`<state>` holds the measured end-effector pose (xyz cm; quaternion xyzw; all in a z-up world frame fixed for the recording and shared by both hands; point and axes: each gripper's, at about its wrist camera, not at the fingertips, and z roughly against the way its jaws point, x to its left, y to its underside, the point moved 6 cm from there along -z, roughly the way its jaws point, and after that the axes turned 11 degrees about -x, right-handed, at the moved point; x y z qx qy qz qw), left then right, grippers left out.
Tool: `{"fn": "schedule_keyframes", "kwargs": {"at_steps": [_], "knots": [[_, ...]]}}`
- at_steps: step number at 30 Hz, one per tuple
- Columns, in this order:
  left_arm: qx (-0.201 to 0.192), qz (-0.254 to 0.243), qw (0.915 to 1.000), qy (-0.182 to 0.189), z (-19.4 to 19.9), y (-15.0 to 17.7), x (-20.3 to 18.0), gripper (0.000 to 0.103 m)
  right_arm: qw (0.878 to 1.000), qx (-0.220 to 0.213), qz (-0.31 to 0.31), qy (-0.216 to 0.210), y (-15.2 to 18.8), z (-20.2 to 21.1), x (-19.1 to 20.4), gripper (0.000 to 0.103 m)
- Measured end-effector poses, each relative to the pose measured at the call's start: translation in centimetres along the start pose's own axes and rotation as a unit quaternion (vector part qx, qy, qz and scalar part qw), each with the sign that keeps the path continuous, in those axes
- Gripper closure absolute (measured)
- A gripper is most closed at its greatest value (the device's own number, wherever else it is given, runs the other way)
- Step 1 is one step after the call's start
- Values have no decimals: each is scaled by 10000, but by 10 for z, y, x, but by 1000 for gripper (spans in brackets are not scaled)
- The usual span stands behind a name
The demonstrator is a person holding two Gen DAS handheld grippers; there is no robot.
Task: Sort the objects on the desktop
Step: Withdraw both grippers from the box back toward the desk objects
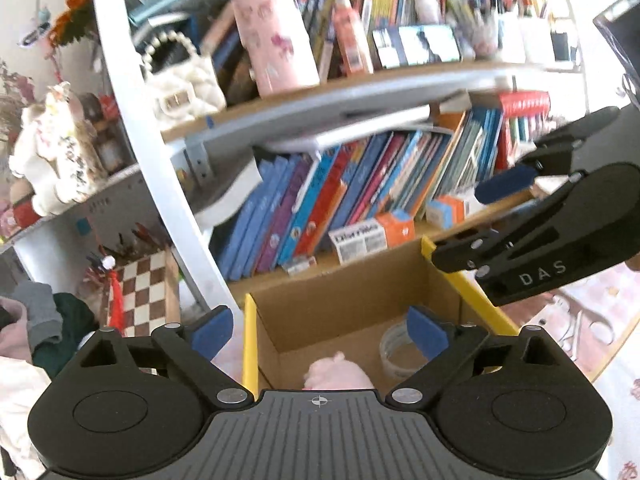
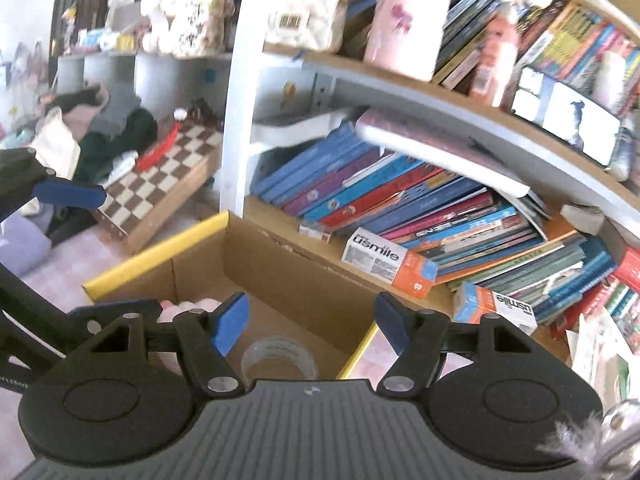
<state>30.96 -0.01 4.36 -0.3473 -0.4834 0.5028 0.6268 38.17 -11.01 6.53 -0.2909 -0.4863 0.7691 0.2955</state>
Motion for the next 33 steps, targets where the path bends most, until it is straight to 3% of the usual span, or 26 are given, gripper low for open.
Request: {"fn": "schedule_keyframes", "kwargs": {"at_steps": [7,16,33], "knots": [[-288,110,9995,78,39,-6,2,7,9997,-88,-106,192,-1,42,13,32],[-333,55,9992,235,88,10,4,6,9985,40,-339,438,20,84,39,30],[219,128,9990,355,145,81,-3,6,9952,606,-564,512,81,135,98,25]]}}
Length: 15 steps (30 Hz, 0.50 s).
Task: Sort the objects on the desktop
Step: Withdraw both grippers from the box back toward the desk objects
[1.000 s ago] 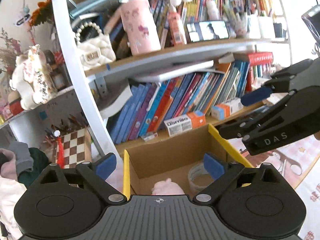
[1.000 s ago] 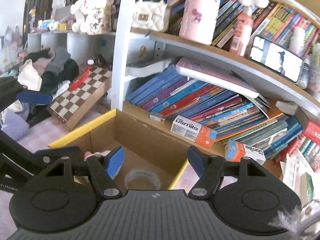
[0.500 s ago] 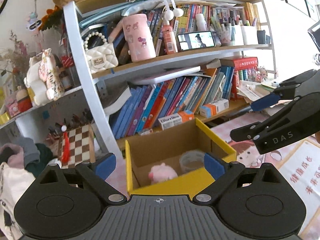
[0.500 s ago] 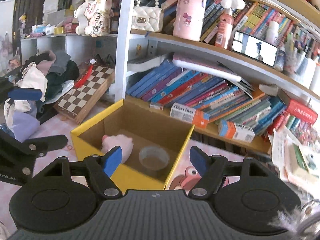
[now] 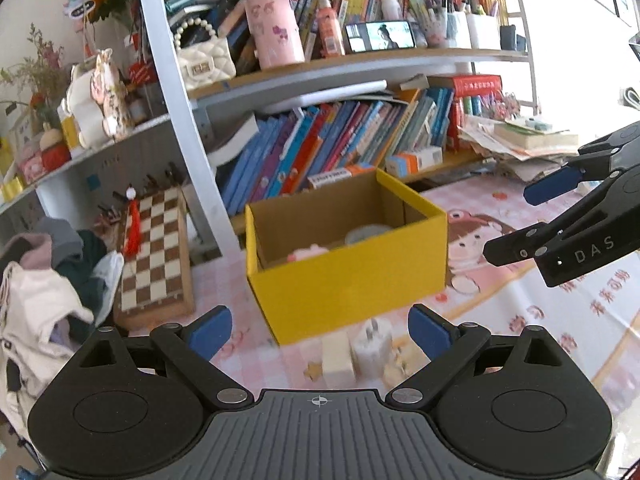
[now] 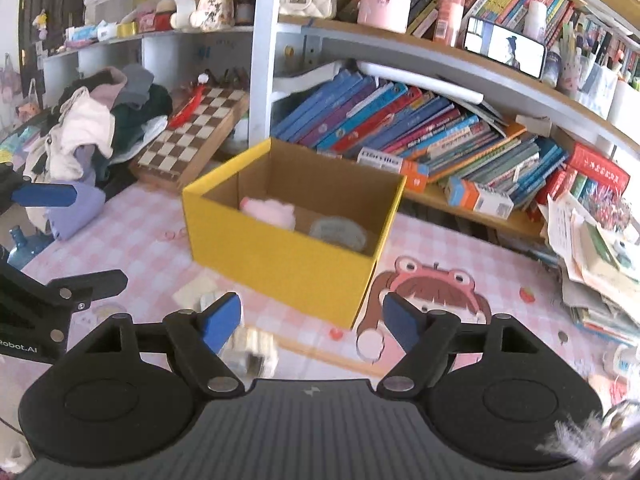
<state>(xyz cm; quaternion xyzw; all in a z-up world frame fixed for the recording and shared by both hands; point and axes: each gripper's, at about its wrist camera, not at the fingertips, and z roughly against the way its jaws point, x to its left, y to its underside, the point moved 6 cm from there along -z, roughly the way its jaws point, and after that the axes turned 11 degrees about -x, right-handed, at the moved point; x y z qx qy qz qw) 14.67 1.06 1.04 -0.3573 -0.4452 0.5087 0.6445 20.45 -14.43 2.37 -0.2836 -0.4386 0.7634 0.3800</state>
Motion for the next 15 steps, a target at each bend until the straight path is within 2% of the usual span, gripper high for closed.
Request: {"fn": "schedule_keyframes", "kwargs": {"at_steps": [8,15], "knots": [[215,92,9997,63,15,24,-7,6,9992,312,-246,80,35,10,9,25],[423,190,9989,115,24,44,-14,6,9970,494,-569,194,66,22,18,19]]}}
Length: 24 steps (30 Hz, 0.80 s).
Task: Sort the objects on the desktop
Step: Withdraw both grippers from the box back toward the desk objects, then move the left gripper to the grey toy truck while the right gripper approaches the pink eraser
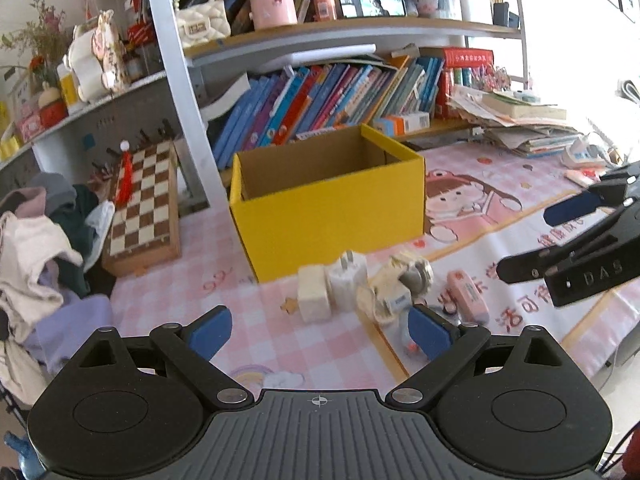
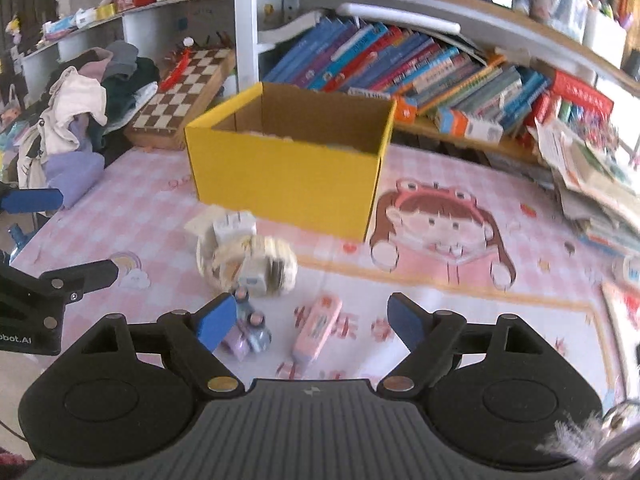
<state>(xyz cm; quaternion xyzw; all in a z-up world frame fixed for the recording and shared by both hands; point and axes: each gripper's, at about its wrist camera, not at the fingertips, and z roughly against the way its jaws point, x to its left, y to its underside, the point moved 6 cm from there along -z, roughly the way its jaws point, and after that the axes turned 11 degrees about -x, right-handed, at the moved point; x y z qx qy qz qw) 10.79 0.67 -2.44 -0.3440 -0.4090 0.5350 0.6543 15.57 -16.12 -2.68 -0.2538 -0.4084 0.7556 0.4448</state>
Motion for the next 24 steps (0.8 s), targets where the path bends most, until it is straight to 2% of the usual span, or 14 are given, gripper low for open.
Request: {"fn": "schedule_keyframes", "kwargs": {"at_steps": [7,14,18,24], "knots": [[170,9,9998,46,2,15,-7,6,9993,206,301,86,28,3,10,18],[377,106,9991,147,4,31,-17,6,9994,320,74,56,45,8,18,18],[457,-53,9987,228,3,37,-24,6,9989,444,-13,118,52,6,19,18],[562,43,9983,175,0,41,-20,6,9986,476,-165,164,53,6,14,17]]}}
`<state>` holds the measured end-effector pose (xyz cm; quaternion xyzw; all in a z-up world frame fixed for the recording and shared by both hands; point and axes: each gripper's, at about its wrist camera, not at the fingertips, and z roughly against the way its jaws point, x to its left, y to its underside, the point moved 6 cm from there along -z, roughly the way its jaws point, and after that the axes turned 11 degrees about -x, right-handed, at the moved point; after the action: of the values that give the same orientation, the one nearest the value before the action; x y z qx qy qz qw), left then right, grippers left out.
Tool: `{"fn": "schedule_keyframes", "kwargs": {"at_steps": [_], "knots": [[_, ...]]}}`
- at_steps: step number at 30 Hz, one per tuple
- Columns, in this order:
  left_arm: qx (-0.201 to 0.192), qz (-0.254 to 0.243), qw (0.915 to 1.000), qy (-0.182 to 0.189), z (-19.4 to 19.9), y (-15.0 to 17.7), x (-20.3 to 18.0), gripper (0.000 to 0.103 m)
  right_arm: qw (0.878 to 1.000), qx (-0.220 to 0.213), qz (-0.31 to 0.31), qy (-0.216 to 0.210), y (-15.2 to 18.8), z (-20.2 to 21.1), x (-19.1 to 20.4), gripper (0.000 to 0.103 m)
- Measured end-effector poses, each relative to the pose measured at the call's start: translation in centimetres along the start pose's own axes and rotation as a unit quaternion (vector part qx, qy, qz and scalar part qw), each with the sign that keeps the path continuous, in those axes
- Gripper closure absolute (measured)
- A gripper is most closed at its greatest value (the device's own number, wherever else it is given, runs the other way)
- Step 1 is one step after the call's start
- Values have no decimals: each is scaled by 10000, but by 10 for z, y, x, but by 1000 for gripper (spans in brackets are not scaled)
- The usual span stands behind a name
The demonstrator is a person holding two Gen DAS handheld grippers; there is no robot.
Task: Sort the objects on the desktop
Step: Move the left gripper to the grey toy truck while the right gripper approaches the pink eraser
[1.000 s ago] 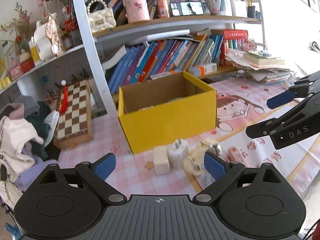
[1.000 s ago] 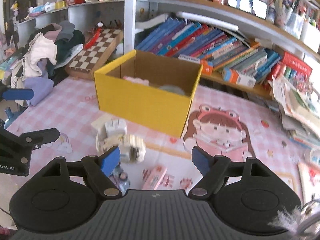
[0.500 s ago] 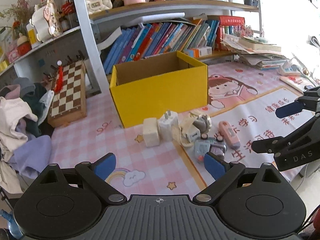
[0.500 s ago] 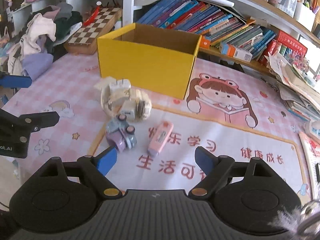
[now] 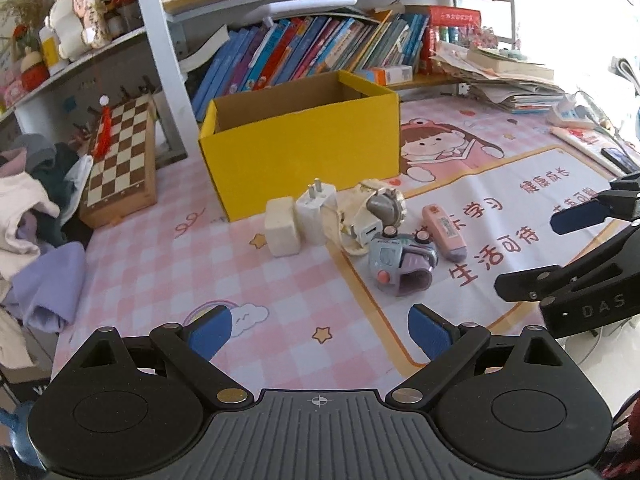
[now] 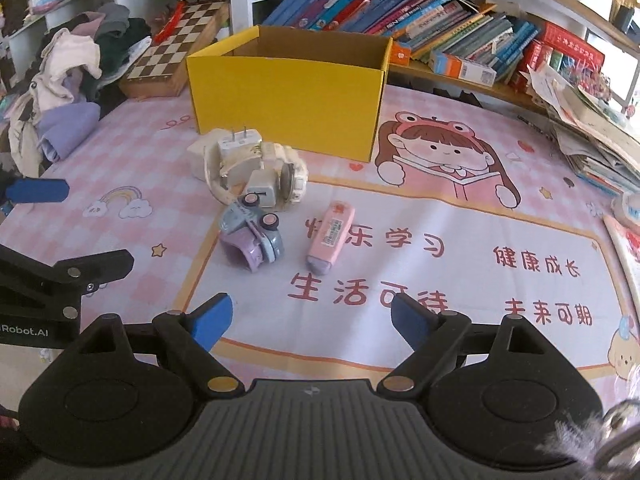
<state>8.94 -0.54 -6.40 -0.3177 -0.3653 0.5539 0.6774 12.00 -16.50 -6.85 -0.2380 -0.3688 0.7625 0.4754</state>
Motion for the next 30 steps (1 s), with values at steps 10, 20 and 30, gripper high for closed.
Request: {"fn": "schedule_keyframes", "kwargs": {"at_steps": [10,20,30], "knots": [[-81,82,9998,155,-1,-4,-3,6,9999,-18,132,-52,-6,-2,2,16],[-37,103,9996,243,-8,-6,-5,6,9998,1,165,-59,-11,-9,-2,16],[36,2,9992,410,-18,-8,-12,6,9998,66,146,-91,-16,-21,-9,16]]}}
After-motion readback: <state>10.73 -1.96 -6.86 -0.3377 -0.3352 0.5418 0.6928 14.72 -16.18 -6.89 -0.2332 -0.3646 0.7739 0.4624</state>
